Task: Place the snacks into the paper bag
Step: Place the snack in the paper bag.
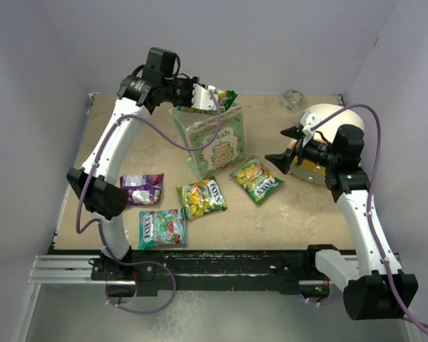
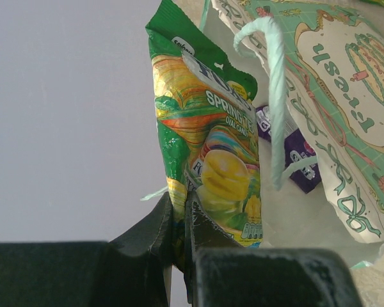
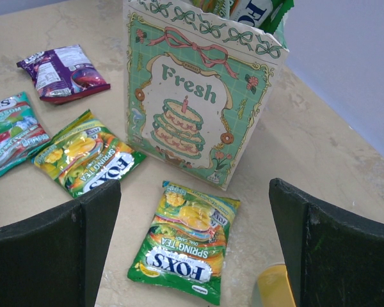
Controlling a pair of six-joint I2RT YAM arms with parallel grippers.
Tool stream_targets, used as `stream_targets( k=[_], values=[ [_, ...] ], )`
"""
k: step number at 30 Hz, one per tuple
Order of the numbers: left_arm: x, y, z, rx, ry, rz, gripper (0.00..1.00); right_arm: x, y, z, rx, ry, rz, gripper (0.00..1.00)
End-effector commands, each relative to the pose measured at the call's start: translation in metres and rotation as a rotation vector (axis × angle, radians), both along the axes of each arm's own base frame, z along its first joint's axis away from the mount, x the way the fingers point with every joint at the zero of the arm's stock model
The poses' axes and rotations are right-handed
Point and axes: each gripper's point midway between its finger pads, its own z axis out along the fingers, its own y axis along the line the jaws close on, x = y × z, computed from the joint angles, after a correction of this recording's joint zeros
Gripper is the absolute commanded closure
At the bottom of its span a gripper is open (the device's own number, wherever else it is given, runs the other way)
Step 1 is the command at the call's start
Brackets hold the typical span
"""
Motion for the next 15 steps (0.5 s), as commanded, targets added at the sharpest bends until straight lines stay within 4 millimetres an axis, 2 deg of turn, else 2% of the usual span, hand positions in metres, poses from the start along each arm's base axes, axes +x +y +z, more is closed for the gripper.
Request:
stream_targets(
  k=[1,6,9,15],
  values=[
    [-0.003,-0.013,0.034,-0.087,-0.058,-0.036,1.0,0.004,-0.003,0.011,-0.008,-0.055,-0.01,0.0],
    [-0.018,-0.02,0.025,-0.154,0.034,-0.055,1.0,0.005,-0.002,0.008,-0.008,-0.047,-0.007,0.0],
    [-0.028,-0.026,0.029,-0.226,0.068,-0.072,1.0,0.006,-0.002,0.006,-0.007,-0.041,-0.004,0.0],
    [-0.032,-0.033,0.015,-0.287,0.142,-0.06,1.0,0.006,-0.002,0.006,-0.006,-0.04,-0.005,0.0]
  ],
)
